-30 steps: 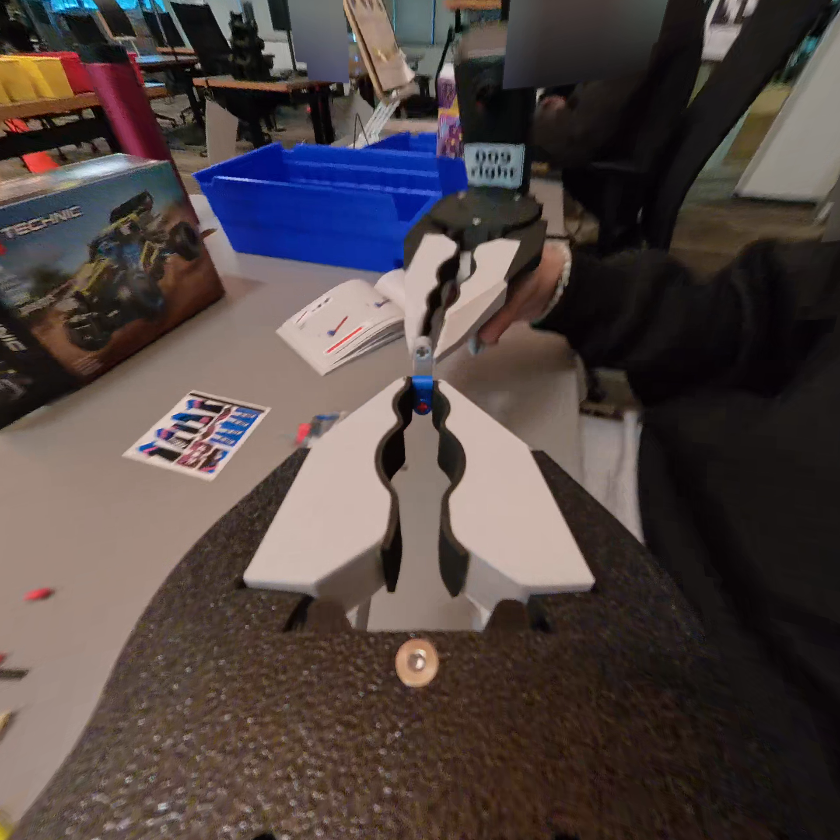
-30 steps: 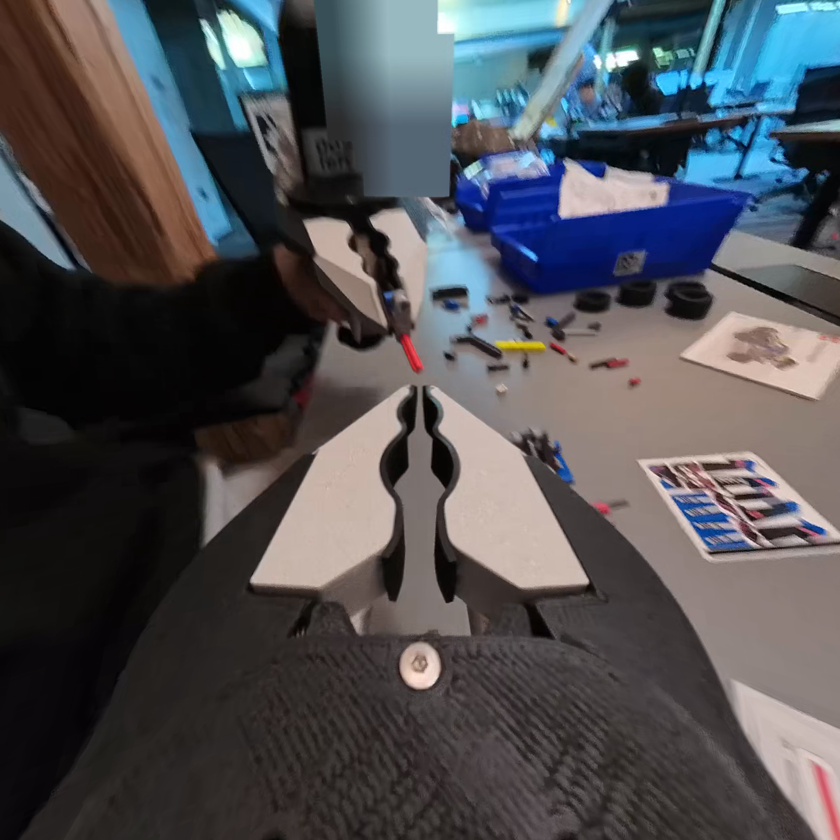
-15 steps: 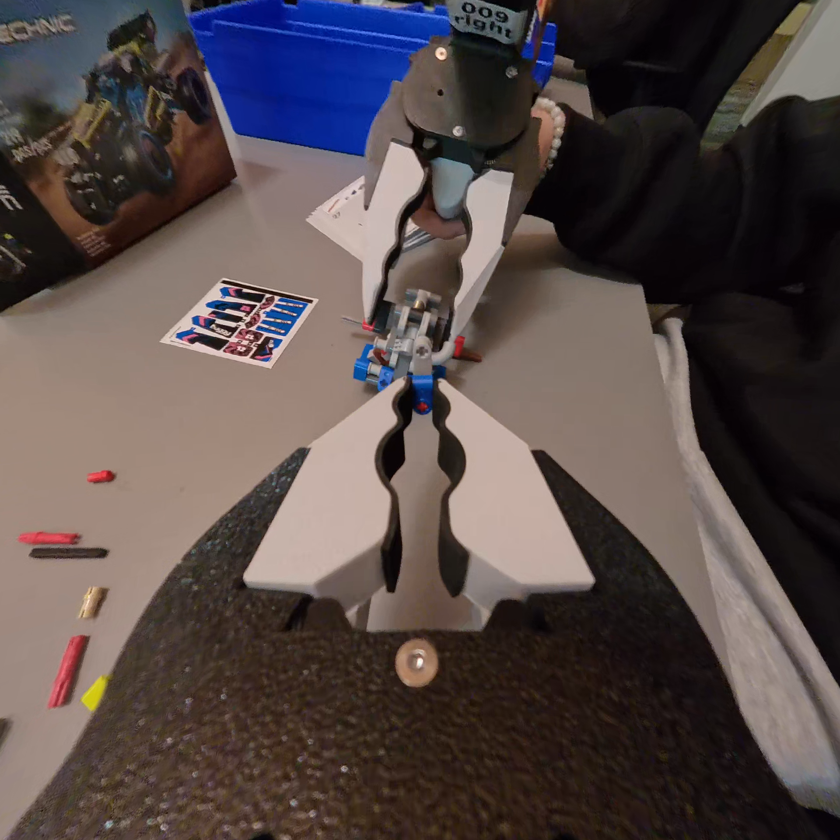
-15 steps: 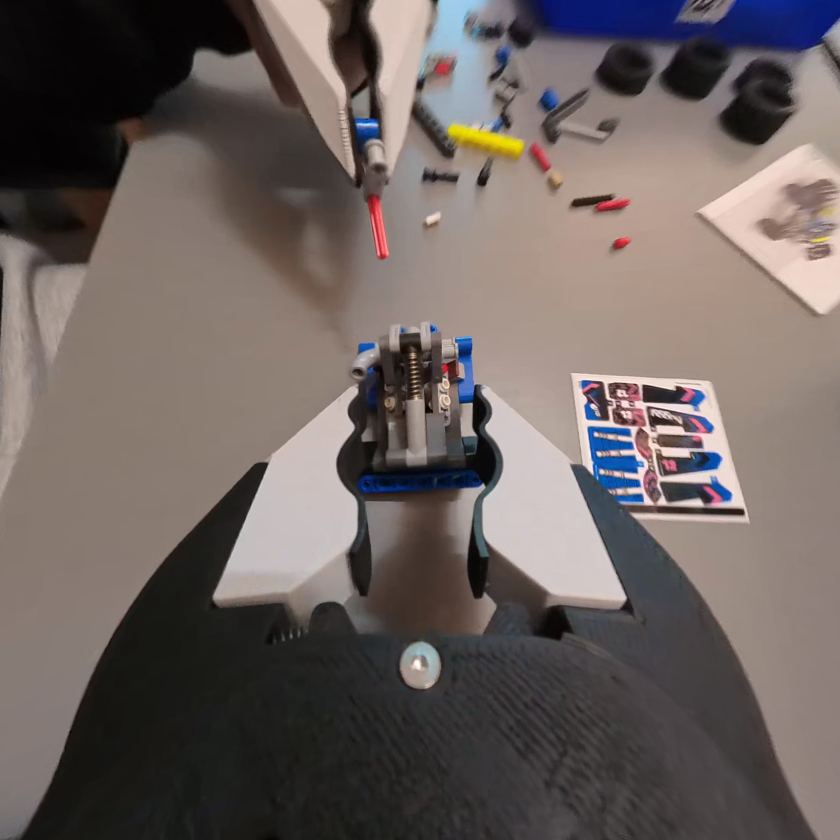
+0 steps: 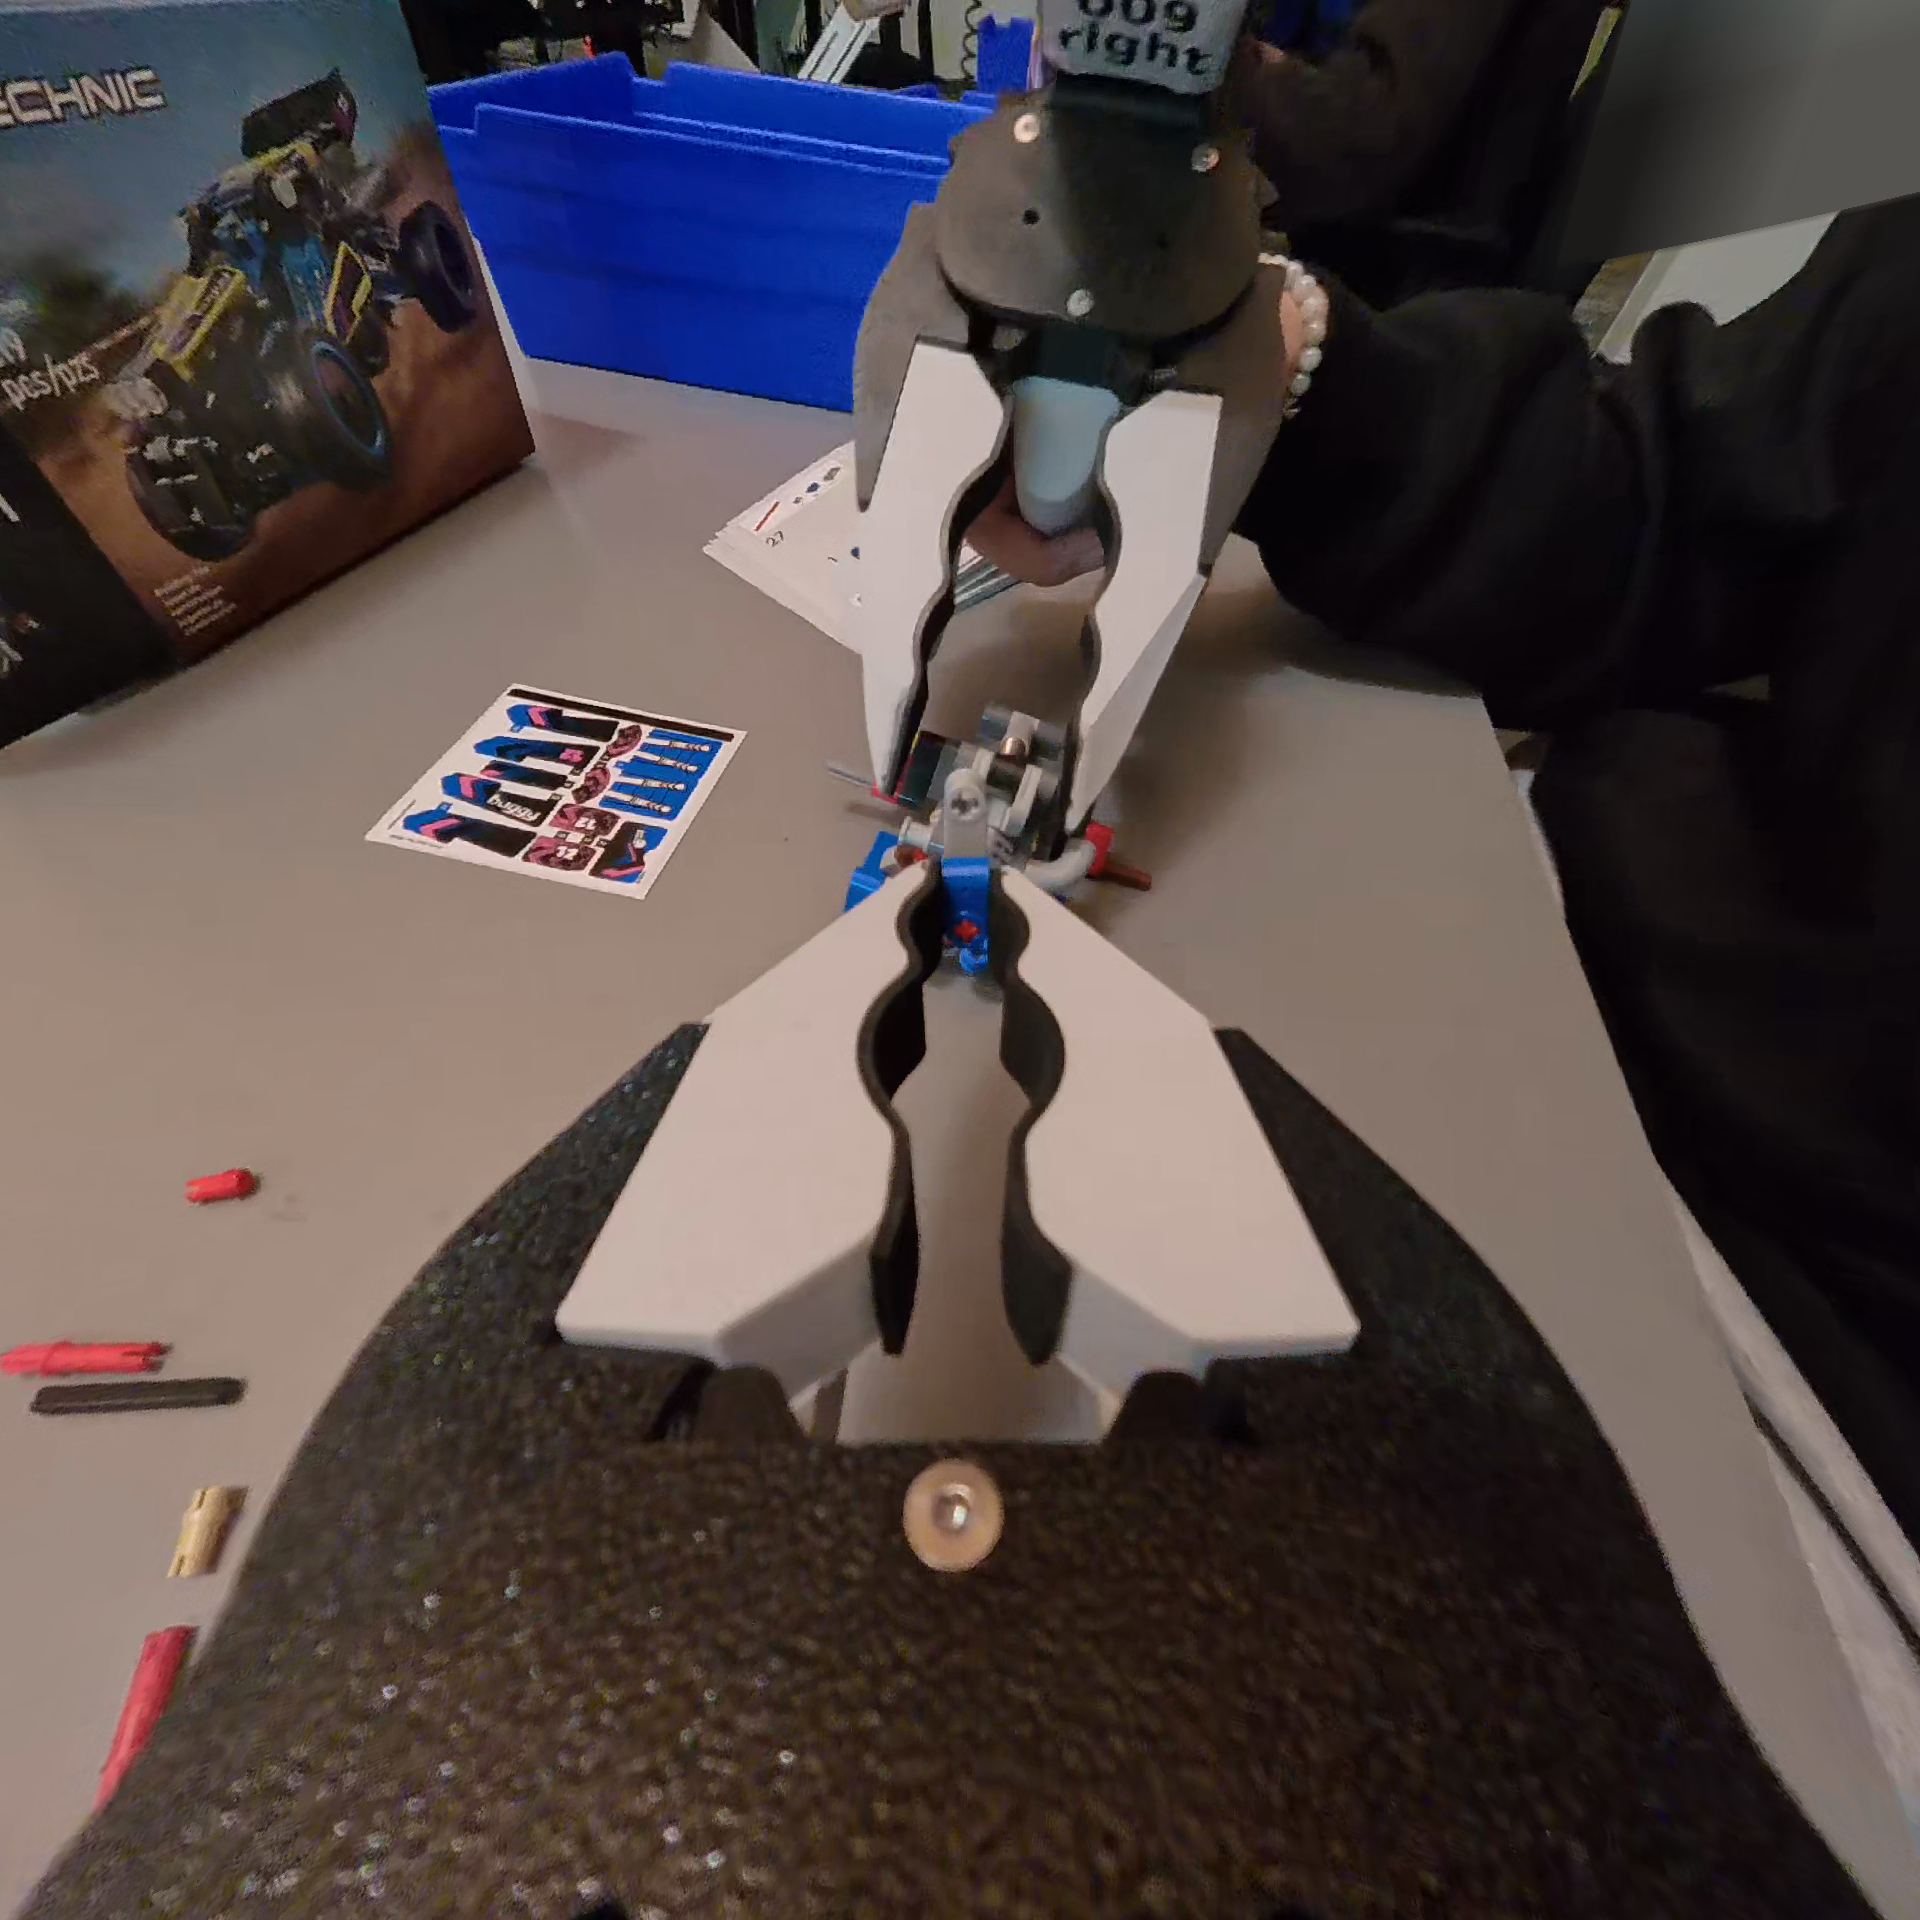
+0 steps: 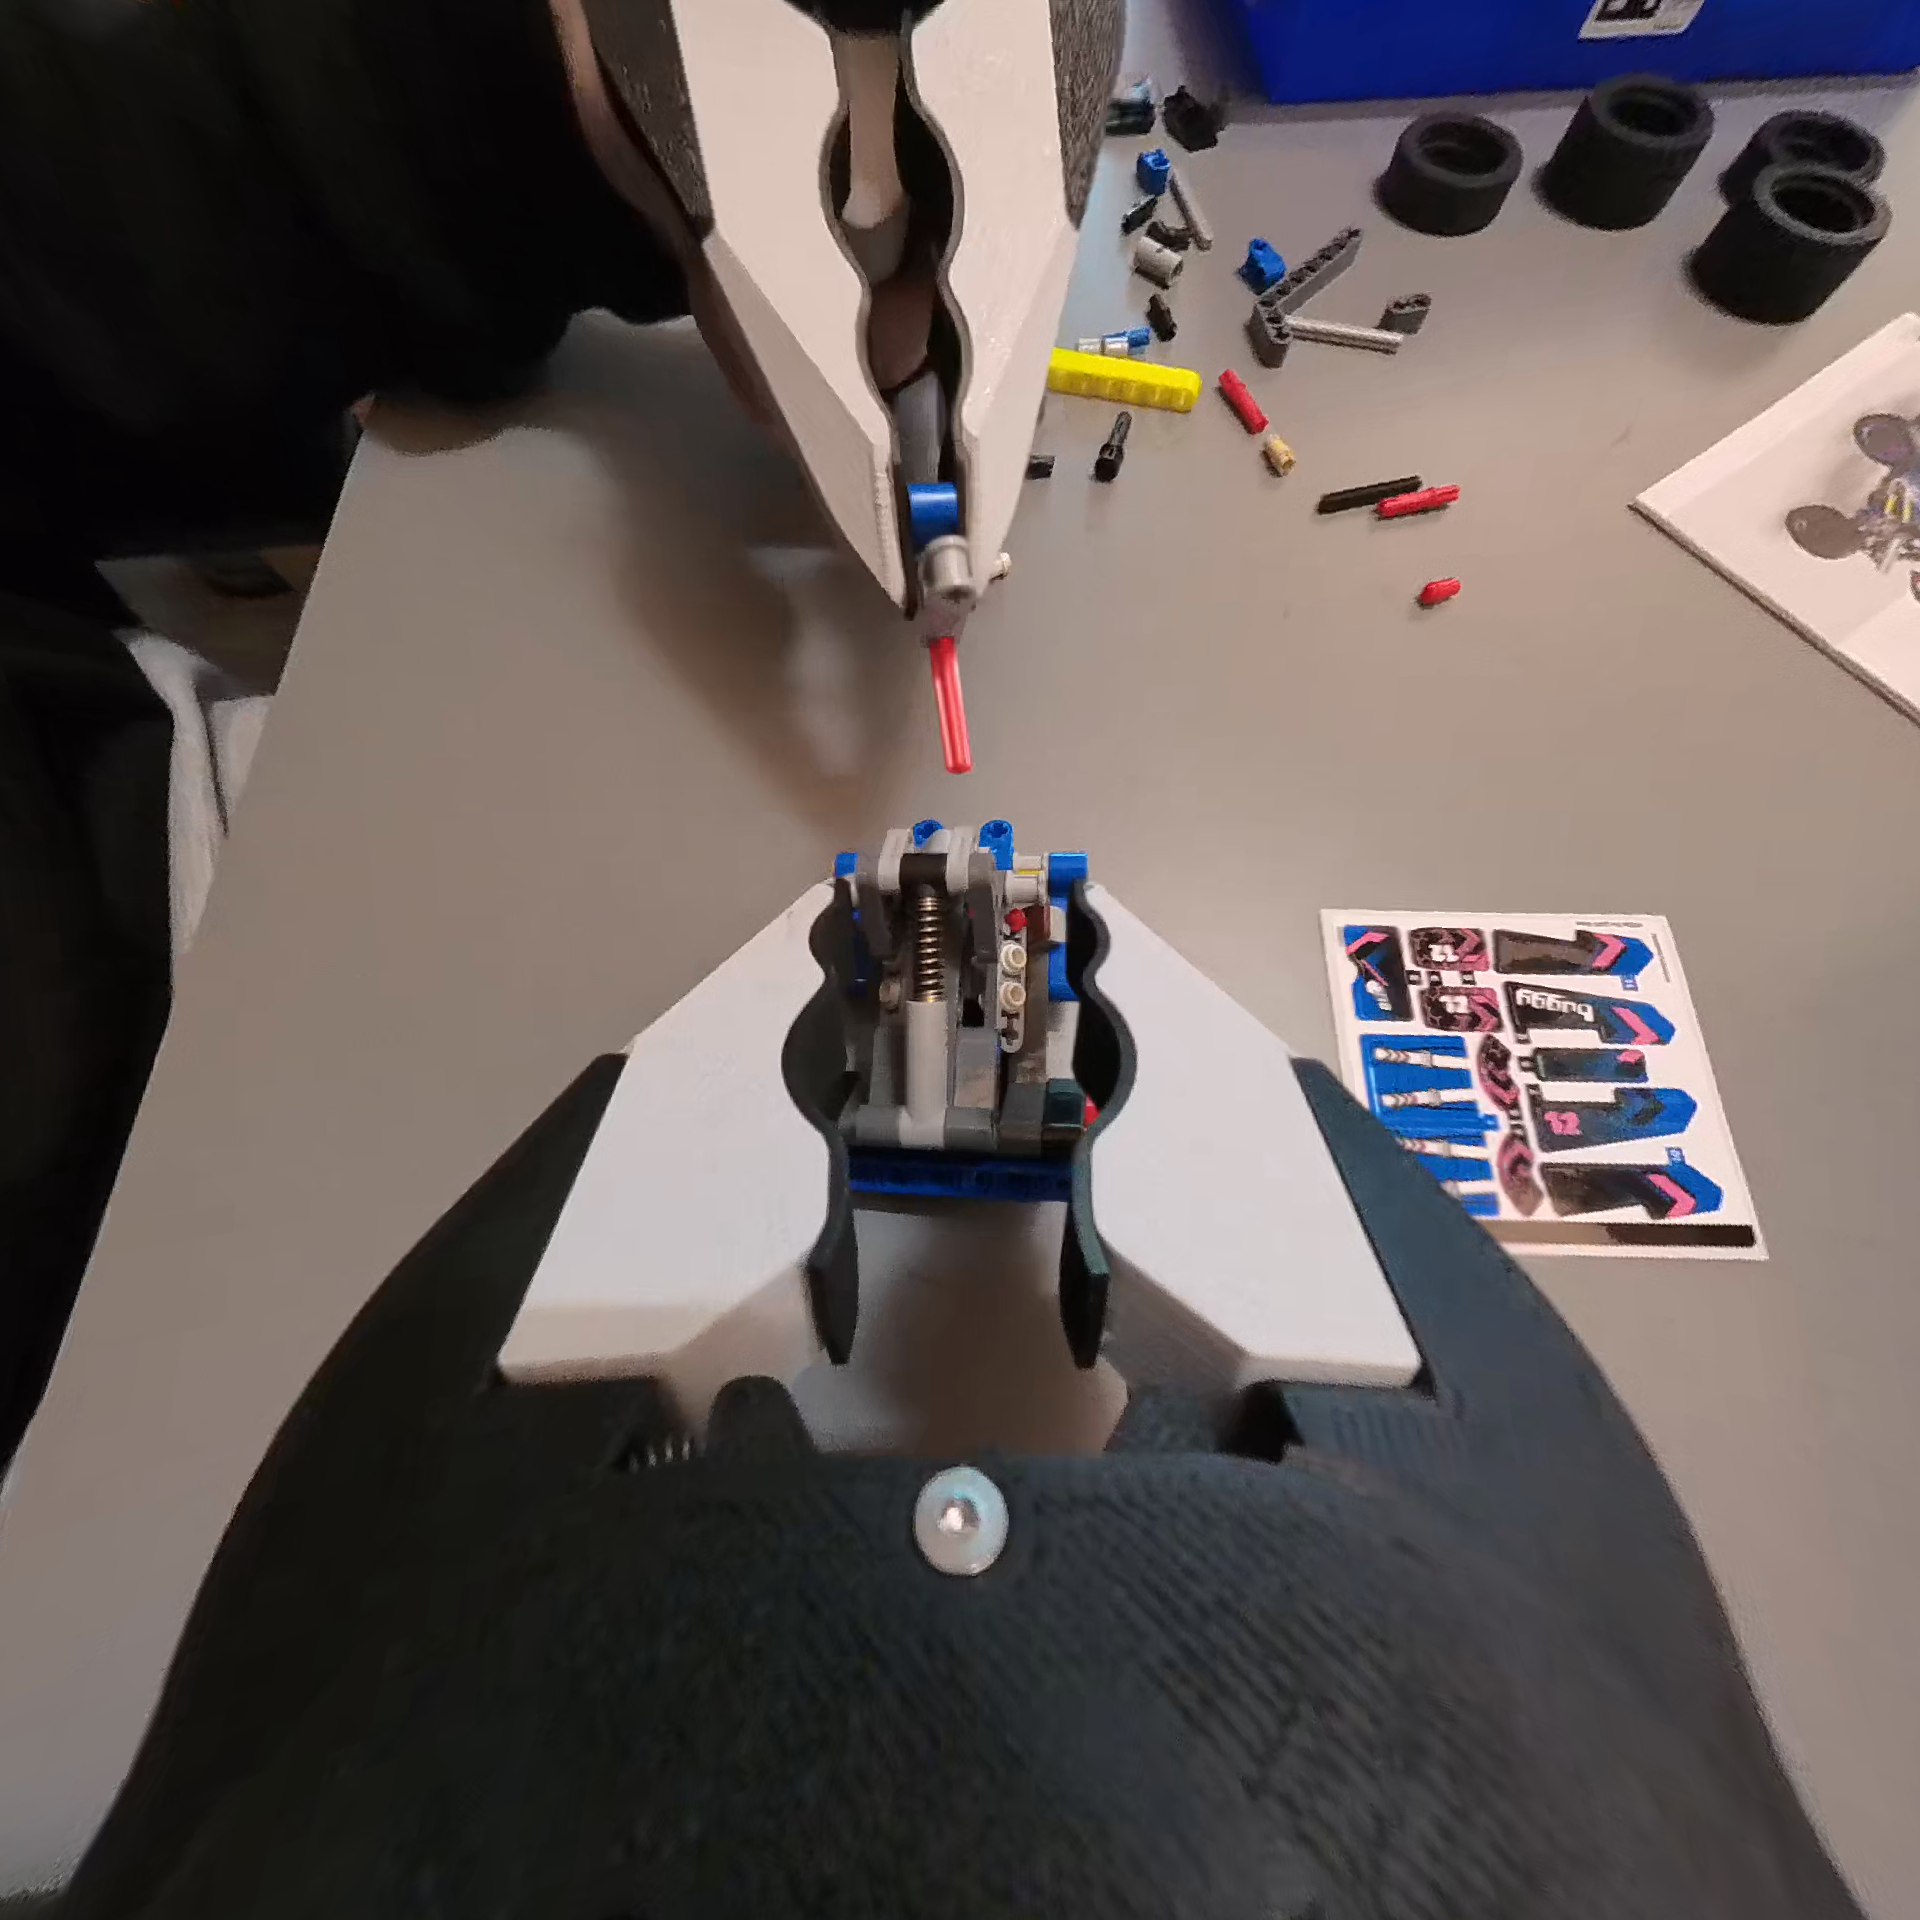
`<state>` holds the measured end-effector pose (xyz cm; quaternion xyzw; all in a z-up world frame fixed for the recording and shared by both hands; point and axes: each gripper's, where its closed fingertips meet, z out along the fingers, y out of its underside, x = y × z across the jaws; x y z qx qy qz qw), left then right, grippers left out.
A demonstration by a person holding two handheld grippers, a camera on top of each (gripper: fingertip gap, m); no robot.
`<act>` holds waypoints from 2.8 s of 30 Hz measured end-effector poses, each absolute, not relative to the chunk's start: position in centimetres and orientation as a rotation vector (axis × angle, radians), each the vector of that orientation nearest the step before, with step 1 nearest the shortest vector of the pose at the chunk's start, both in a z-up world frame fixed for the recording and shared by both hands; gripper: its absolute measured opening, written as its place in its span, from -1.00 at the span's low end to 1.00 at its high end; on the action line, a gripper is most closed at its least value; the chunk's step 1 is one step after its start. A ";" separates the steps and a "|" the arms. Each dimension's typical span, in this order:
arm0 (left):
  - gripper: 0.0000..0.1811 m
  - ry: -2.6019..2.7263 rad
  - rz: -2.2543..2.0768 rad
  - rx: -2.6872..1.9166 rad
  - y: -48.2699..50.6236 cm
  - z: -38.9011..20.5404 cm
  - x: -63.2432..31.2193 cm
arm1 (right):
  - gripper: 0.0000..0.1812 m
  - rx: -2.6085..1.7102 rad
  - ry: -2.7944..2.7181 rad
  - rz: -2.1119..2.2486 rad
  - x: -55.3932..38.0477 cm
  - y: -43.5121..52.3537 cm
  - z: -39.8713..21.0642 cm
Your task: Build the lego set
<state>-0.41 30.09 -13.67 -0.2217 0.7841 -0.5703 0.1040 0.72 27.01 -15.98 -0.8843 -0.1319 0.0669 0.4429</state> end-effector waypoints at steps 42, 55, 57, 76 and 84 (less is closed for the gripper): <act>-0.95 2.304 -1.706 -0.663 29.5 -13.9 -0.8 | -0.93 -2.301 -0.362 0.126 0.5 25.7 -17.8; -0.95 2.036 -1.937 -0.657 30.2 -6.9 -1.6 | -0.93 -1.728 -0.248 0.308 0.2 26.6 -10.7; -0.95 2.057 -1.897 -0.634 30.1 -6.2 -2.2 | -0.93 -1.651 -0.279 0.353 -0.6 26.5 -9.9; -0.95 2.213 -1.689 -0.665 28.9 -4.8 -4.5 | -0.93 -1.399 -0.396 0.472 -3.6 26.4 -7.8; -0.95 2.233 -1.654 -0.666 28.6 -4.9 -4.7 | -0.94 -1.398 -0.403 0.468 -3.7 26.4 -7.8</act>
